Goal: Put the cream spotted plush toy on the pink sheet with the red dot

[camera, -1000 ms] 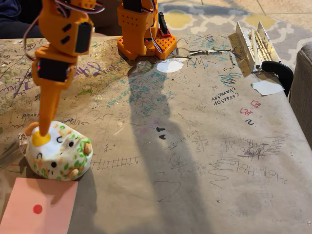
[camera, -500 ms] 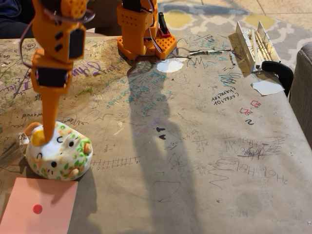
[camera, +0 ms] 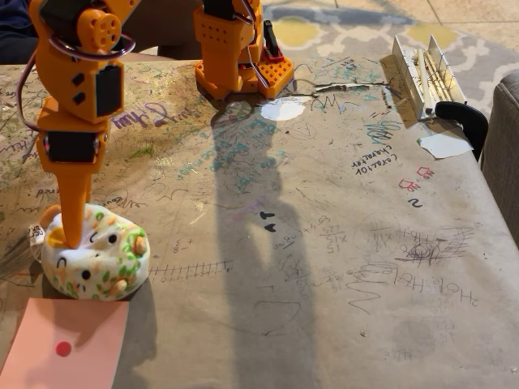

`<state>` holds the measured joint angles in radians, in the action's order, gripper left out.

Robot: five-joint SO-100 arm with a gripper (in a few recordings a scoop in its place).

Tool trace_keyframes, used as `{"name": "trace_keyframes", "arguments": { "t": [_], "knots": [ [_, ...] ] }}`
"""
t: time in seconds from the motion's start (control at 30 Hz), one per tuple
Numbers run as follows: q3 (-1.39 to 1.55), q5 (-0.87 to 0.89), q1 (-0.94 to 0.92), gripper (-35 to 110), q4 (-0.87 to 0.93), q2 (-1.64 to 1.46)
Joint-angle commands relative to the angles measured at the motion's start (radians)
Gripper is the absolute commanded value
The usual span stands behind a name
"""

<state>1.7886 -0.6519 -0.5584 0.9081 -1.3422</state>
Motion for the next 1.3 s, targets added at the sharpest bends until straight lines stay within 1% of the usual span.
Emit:
{"name": "trace_keyframes", "arguments": {
  "t": [0.0,0.07,0.13,0.23,0.33,0.4,0.5,0.63,0.67,0.73,0.83,0.9,1.1,1.27],
  "knots": [
    [-0.014,-0.044,0.003,0,-0.003,-0.1],
    [0.06,-0.04,0.002,0,-0.083,-0.17],
    [0.123,-0.026,0.002,0,-0.114,-0.252],
    [0.244,0.035,0.031,0,-0.192,-0.402],
    [0.382,0.138,0.081,0,-0.253,-0.615],
    [0.514,0.209,0.118,0,-0.296,-0.85],
    [0.729,0.291,0.181,0,-0.308,-1.33],
    [0.936,0.325,0.296,0,-0.158,-2.046],
    [0.83,0.351,0.321,0,-0.064,-1.994],
    [0.744,0.399,0.33,0,-0.051,-1.914],
    [0.721,0.394,0.39,0,0.017,-2.04],
    [0.644,0.44,0.402,0,0.044,-2.034],
    [0.359,0.512,0.495,0,0.138,-2.039],
    [0.106,0.52,0.644,0,0.249,-2.039]
  ]
}}
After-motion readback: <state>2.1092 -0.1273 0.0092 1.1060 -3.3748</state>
